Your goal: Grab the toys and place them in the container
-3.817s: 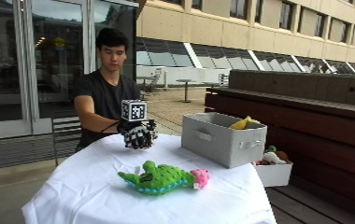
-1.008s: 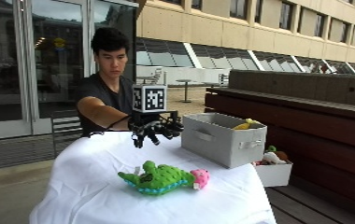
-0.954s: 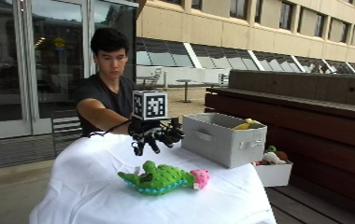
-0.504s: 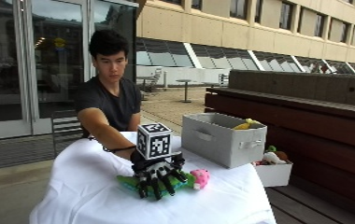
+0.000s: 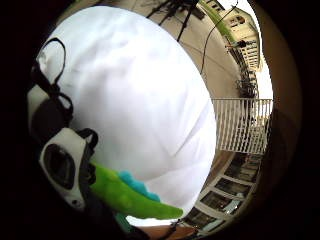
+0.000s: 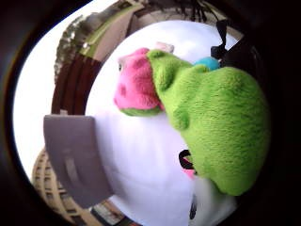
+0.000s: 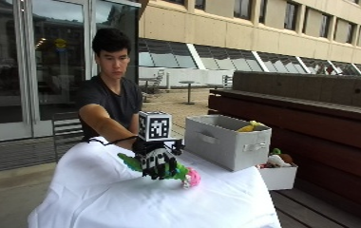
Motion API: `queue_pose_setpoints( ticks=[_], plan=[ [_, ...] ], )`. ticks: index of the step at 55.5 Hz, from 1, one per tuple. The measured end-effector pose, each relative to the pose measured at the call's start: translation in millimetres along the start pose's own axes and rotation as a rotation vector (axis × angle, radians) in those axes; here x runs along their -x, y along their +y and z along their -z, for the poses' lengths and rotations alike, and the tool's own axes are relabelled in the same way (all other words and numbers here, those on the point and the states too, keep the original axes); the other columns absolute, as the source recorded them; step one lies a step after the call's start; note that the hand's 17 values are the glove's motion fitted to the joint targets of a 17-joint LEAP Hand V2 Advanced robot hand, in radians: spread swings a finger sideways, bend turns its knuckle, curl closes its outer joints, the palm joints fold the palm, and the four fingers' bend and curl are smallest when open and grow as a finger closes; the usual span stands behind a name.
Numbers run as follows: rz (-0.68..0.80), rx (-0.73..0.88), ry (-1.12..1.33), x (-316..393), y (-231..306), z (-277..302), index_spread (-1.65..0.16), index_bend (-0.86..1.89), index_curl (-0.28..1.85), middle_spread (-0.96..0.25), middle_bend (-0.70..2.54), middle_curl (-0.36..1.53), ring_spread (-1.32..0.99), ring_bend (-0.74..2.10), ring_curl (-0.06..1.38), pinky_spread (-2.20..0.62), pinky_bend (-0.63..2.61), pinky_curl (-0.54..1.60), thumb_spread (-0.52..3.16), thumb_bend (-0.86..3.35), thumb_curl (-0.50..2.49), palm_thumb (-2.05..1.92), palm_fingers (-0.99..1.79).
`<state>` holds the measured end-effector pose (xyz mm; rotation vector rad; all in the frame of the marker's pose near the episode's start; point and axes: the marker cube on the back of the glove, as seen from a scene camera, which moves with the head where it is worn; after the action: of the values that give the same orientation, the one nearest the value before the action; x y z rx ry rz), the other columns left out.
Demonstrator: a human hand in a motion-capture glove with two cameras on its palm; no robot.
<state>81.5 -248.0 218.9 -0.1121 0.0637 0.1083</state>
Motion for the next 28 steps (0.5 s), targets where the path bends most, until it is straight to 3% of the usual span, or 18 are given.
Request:
queue_pose_setpoints(
  ticks=[18, 28],
  plan=[
    [0.011, -0.206, -0.02, 41.6, 56.3, 201.1, -0.27, 0.59, 0.36, -0.32, 0.82, 0.64, -0.38, 1.21, 0.47, -0.45, 1.06, 0.41, 0.42, 0.22, 0.71, 0.68, 1.09],
    [0.057, -0.322, -0.08, 114.4, 118.7, 304.4, -0.3, 0.55, 0.39, -0.36, 0.8, 0.67, -0.39, 1.23, 0.49, -0.44, 1.08, 0.44, 0.44, 0.22, 0.78, 0.67, 1.07]
  ],
)
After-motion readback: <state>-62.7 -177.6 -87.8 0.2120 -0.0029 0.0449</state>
